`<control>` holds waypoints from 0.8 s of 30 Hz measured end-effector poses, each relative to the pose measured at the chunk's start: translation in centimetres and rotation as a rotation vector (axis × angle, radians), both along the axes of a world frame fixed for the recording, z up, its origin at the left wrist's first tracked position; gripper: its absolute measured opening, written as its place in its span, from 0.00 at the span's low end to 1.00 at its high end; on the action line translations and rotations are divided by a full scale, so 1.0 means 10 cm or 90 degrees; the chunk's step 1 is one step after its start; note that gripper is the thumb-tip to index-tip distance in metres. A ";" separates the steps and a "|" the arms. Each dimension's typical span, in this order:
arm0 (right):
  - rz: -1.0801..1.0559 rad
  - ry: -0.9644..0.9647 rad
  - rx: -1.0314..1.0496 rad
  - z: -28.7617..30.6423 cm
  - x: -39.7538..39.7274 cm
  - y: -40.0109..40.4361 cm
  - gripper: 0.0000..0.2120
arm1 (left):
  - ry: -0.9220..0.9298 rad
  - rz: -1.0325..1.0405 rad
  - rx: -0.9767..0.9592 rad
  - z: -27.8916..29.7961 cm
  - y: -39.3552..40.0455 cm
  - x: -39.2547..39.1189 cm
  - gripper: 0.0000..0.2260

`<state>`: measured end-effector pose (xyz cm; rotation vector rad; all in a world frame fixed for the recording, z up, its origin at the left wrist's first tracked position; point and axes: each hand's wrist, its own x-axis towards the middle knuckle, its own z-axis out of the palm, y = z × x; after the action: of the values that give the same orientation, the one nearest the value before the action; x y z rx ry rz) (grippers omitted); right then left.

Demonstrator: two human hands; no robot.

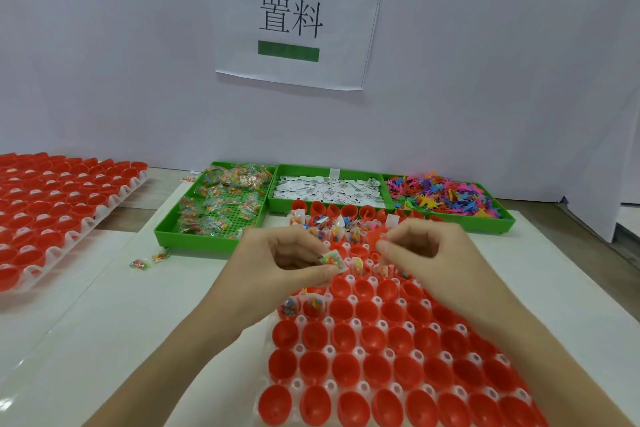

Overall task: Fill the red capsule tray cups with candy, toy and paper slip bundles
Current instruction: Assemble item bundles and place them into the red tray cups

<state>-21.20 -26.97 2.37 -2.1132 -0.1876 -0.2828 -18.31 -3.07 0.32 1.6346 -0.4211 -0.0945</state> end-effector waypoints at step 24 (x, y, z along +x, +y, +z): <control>0.061 -0.057 -0.078 -0.16 -0.29 0.24 0.06 | -0.243 0.040 0.261 0.05 -0.01 -0.10 0.08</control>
<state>-24.13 -24.56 0.78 -2.2067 -0.3654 -0.3157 -19.28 -3.18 0.80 2.0770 -0.6722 0.1950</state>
